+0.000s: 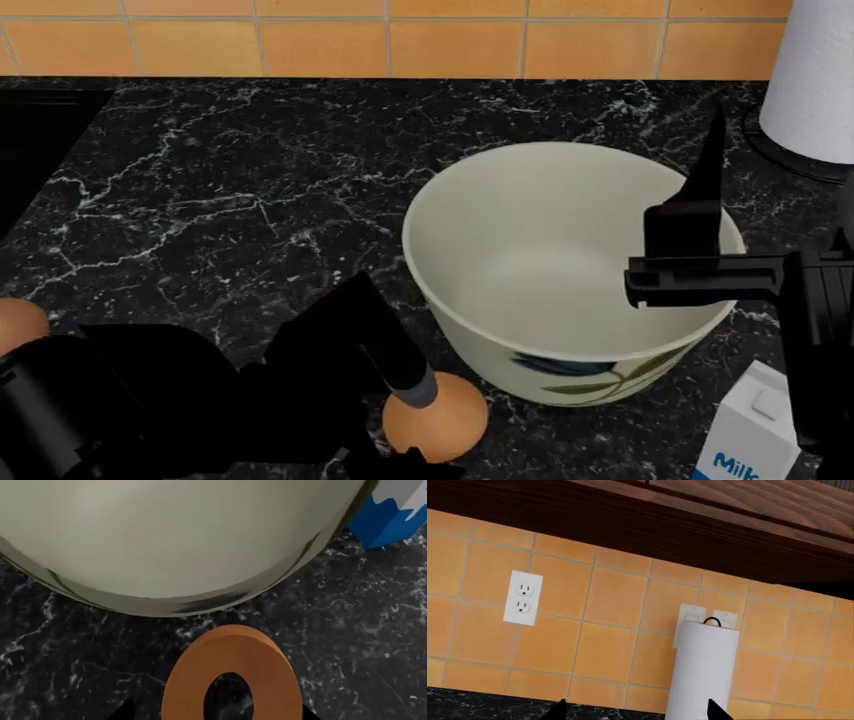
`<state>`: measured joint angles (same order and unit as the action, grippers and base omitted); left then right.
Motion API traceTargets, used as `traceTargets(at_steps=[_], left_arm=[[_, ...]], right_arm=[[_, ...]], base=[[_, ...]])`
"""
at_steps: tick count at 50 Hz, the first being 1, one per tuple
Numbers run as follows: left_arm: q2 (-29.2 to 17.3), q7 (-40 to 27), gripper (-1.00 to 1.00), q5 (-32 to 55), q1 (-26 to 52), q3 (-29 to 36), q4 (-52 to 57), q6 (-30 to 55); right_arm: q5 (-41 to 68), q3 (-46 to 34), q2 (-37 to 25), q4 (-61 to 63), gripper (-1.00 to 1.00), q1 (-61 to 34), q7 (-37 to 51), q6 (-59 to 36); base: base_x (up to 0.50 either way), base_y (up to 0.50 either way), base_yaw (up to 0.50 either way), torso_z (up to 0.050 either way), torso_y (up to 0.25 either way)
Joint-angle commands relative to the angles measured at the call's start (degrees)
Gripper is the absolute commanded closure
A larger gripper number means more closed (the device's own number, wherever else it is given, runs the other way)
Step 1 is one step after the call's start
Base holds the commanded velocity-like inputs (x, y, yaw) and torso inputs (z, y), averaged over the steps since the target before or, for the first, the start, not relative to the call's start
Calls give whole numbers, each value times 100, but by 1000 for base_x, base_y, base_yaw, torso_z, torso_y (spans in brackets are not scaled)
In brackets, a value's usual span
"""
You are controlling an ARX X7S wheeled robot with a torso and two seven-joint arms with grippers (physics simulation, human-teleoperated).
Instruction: Place the eggs and milk next to the bowl.
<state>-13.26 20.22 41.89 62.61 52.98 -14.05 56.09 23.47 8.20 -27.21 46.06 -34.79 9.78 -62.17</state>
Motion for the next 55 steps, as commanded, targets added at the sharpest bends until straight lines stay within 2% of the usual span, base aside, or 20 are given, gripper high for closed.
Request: traceTargets(at_steps=[1, 15, 34, 55], left_arm=[[13, -65, -100, -31, -13, 42, -36, -4], [-402, -300, -100, 316, -17, -141, 872, 448], [-772, -524, -100, 662, -6, -409, 1502, 780], [-1675, -1233, -100, 1947, -148, -1471, 3079, 1622]], right_arm=[[4, 2, -26, -23, -100, 42, 2, 58], [48, 4, -25, 33, -100, 45, 45, 11], [93, 29, -48, 74, -100, 75, 80, 3], [228, 97, -81, 196, -100, -65, 140, -219]], base=[[0, 0, 0, 0, 0], [0, 0, 0, 0, 0], [0, 0, 0, 0, 0], [0, 0, 0, 0, 0]])
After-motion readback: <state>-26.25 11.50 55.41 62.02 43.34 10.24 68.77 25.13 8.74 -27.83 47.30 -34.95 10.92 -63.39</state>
